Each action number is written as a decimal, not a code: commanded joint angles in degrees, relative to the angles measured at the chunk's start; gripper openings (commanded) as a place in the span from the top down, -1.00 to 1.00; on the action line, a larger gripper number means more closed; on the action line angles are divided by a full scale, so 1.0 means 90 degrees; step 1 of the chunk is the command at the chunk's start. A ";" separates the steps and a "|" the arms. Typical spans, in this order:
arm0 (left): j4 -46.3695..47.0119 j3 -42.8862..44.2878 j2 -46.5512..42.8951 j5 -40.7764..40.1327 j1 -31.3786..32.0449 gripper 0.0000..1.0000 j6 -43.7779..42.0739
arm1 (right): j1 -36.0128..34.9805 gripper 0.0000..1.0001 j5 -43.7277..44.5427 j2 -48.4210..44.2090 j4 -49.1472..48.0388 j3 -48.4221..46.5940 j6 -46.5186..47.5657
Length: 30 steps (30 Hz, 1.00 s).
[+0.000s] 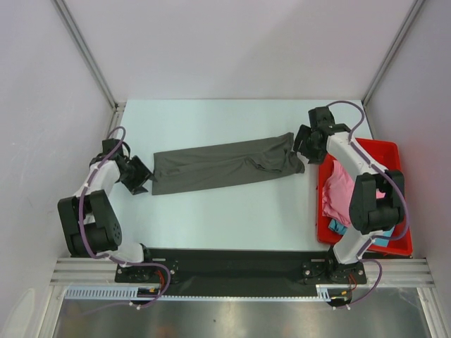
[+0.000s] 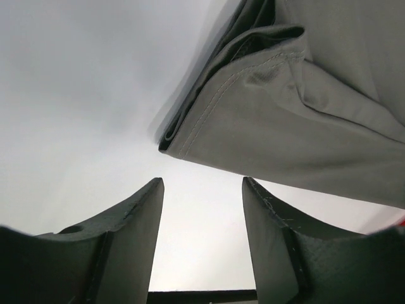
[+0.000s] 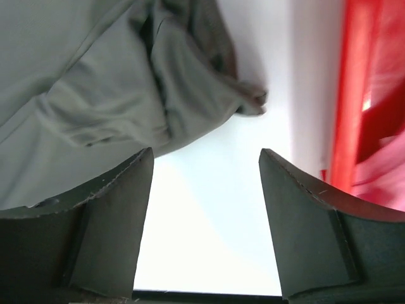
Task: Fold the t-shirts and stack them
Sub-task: Fold the tshirt
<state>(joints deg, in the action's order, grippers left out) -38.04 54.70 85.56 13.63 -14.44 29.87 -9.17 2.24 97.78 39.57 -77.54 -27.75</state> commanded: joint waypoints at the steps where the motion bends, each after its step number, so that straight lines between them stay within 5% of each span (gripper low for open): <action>1: -0.0090 -0.0081 -0.0024 -0.0206 0.0100 -0.18 -0.0291 | 0.0081 -0.45 -0.0891 -0.0307 -0.0216 0.0430 -0.0753; 20: 0.0243 -0.0062 0.1216 -0.0127 0.0100 -0.18 -0.0018 | 0.0189 -0.43 -0.0699 -0.0279 -0.2092 0.1975 -0.2776; 30: 0.0301 0.0065 0.1665 -0.0313 0.0090 0.24 0.0080 | 0.0062 -0.40 -0.0308 0.0327 -0.2121 0.1662 -0.2923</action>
<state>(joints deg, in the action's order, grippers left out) -38.02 55.29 97.21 13.47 -13.85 30.44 -8.34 -3.75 99.70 21.04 -61.49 -52.31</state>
